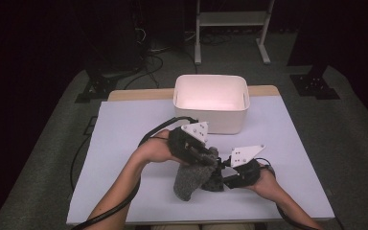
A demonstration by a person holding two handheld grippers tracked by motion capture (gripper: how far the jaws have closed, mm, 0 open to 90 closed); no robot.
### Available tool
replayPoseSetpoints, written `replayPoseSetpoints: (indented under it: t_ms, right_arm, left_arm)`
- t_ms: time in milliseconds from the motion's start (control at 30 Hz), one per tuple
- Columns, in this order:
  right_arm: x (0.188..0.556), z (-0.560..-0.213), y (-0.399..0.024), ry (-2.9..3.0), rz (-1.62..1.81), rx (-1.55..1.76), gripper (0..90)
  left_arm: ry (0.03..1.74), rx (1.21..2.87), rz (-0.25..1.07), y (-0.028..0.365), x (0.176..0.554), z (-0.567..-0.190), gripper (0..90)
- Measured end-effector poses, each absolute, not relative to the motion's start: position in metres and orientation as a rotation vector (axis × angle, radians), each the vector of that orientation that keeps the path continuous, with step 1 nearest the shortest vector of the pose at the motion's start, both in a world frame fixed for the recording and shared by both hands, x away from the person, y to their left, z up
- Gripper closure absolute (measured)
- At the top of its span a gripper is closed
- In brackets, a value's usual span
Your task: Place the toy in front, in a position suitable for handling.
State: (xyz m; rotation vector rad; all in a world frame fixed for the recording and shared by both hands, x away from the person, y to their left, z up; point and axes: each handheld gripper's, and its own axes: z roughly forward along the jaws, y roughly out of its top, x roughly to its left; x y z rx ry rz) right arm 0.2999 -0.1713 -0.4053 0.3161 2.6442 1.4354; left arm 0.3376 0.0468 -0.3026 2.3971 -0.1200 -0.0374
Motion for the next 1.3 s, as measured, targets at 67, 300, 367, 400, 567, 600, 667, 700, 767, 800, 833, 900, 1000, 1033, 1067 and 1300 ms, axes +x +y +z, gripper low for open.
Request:
replayPoseSetpoints:
  t_ms: [67,300,367,400,567,600,667,700,767,800,833,900,1000,1033,1067,1300]
  right_arm:
    - [0.3,-0.405,-0.172,2.646,1.433,0.317,55.7]
    - [0.3,-0.405,-0.177,2.651,1.434,0.339,55.7]
    - [0.3,-0.405,-0.177,2.651,1.435,0.341,55.6]
    - [0.301,-0.405,-0.177,2.651,1.434,0.341,55.6]
    - [0.301,-0.405,-0.175,2.651,1.434,0.339,55.7]
    - [0.301,-0.405,-0.175,2.651,1.434,0.337,55.6]
    - [0.3,-0.405,-0.174,2.648,1.434,0.336,55.7]
    - [0.3,-0.405,-0.174,2.648,1.436,0.336,55.7]
    - [0.301,-0.405,-0.172,2.647,1.437,0.33,55.7]
    - [0.3,-0.405,-0.172,2.645,1.436,0.328,55.7]
    - [0.3,-0.405,-0.172,2.645,1.434,0.329,55.7]
    - [0.3,-0.405,-0.173,2.645,1.437,0.331,55.7]
    - [0.3,-0.406,-0.176,2.643,1.441,0.338,55.6]
    - [0.3,-0.406,-0.177,2.641,1.443,0.339,55.6]
    - [0.3,-0.406,-0.178,2.641,1.443,0.34,55.6]
    - [0.3,-0.407,-0.18,2.641,1.448,0.353,55.6]
  left_arm:
    - [-0.099,2.401,-0.038,0.053,0.338,-0.306,71.9]
    - [-0.041,2.413,-0.049,0.07,0.342,-0.317,71.9]
    - [-0.039,2.415,-0.041,0.072,0.343,-0.318,71.6]
    - [-0.04,2.417,-0.04,0.072,0.343,-0.318,71.5]
    - [-0.061,2.402,-0.042,0.069,0.342,-0.314,71.7]
    - [-0.069,2.389,-0.046,0.067,0.341,-0.311,71.8]
    - [-0.089,2.381,-0.043,0.062,0.34,-0.308,71.9]
    - [-0.1,2.372,-0.04,0.058,0.34,-0.306,71.9]
    - [-0.115,2.365,-0.048,0.051,0.339,-0.304,71.9]
    - [-0.127,2.376,-0.046,0.048,0.339,-0.304,71.8]
    - [-0.134,2.384,-0.044,0.046,0.339,-0.304,71.8]
    - [-0.124,2.385,-0.054,0.047,0.34,-0.305,71.8]
    - [-0.093,2.39,-0.058,0.055,0.342,-0.31,71.6]
    - [-0.083,2.395,-0.059,0.057,0.342,-0.311,71.6]
    - [-0.076,2.403,-0.057,0.061,0.342,-0.313,71.5]
    - [-0.038,2.433,-0.037,0.076,0.343,-0.321,71.3]
